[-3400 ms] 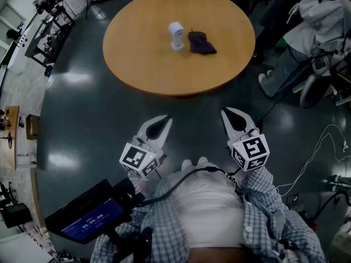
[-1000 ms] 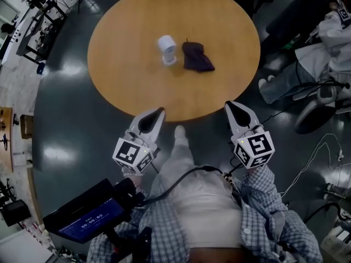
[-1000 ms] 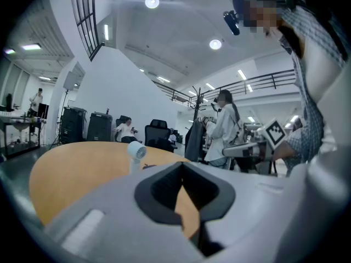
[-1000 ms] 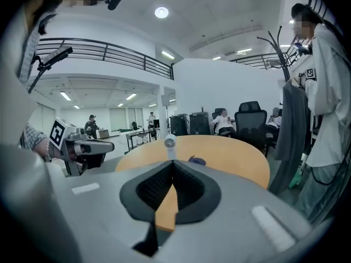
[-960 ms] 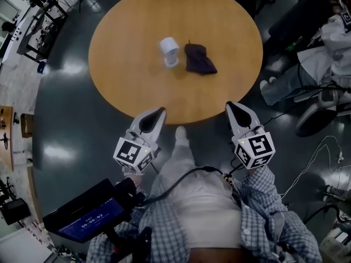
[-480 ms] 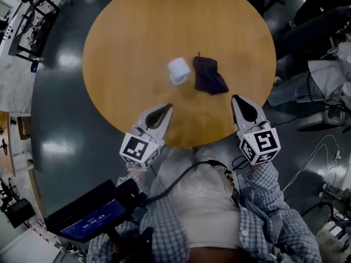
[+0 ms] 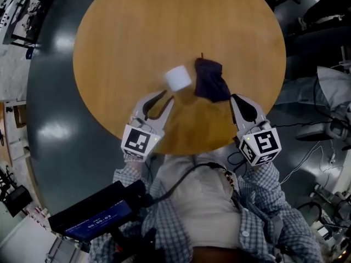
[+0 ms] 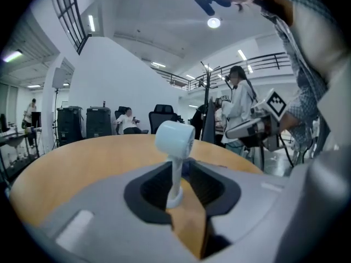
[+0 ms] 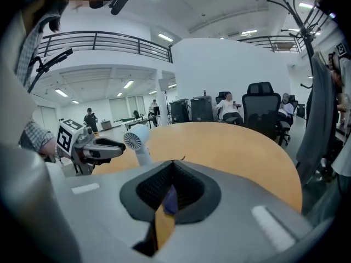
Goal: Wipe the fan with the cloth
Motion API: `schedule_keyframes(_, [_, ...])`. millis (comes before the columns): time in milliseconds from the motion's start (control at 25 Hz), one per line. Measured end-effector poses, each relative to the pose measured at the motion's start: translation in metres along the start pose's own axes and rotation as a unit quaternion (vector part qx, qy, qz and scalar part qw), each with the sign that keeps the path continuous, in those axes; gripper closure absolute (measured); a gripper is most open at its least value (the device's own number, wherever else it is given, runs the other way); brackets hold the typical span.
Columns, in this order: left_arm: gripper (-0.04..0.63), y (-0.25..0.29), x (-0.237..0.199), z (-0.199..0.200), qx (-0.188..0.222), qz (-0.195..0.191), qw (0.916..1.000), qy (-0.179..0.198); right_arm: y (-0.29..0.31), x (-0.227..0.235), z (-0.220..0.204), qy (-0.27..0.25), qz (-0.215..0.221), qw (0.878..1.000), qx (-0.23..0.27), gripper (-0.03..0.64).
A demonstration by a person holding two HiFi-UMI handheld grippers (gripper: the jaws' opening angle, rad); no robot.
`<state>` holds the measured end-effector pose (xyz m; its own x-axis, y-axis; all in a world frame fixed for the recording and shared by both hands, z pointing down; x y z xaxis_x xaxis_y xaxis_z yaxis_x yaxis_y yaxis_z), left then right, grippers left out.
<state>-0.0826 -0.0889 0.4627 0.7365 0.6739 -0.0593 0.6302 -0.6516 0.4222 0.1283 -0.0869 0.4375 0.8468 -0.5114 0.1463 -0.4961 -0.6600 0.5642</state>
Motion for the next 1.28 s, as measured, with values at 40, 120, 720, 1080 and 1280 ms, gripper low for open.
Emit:
schedule_keyframes(40, [0.504,0.004,-0.002,-0.002,-0.003,0.002,1.0000,0.004,0.003,0.002,0.000,-0.002,0.003,1.000,-0.003,0.612])
schedule_keyframes(120, [0.475,0.013,-0.006,-0.006,-0.011,0.002,0.9999,0.009,0.010,0.006,-0.001,-0.005,0.006,1.000,-0.008,0.612])
schedule_keyframes(720, [0.442,0.053,-0.016,0.009,0.002,-0.037,0.9993,0.007,0.046,0.014,-0.023,-0.027,0.012,0.998,-0.053,0.612])
schedule_keyframes(1080, [0.451,0.056,-0.011,0.009,-0.013,-0.037,0.9992,0.013,0.092,-0.006,-0.031,-0.158,0.035,0.978,-0.132,0.479])
schedule_keyframes(1280, [0.451,0.055,-0.012,0.012,-0.007,-0.035,0.9993,-0.003,0.119,-0.020,-0.043,-0.223,0.043,0.958,-0.176,0.411])
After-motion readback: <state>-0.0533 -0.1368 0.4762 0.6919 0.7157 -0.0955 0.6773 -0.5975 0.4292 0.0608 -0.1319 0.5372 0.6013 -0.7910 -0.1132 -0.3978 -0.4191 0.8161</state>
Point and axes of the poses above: the fingertips, and each gripper's own axes: y forward along the fingers, x to its right, z out of its top, the point moved 3 cm from there along -y, backward along the fingers, and after that the axes turned 9 degrees about -x, right-handed, at the moved point
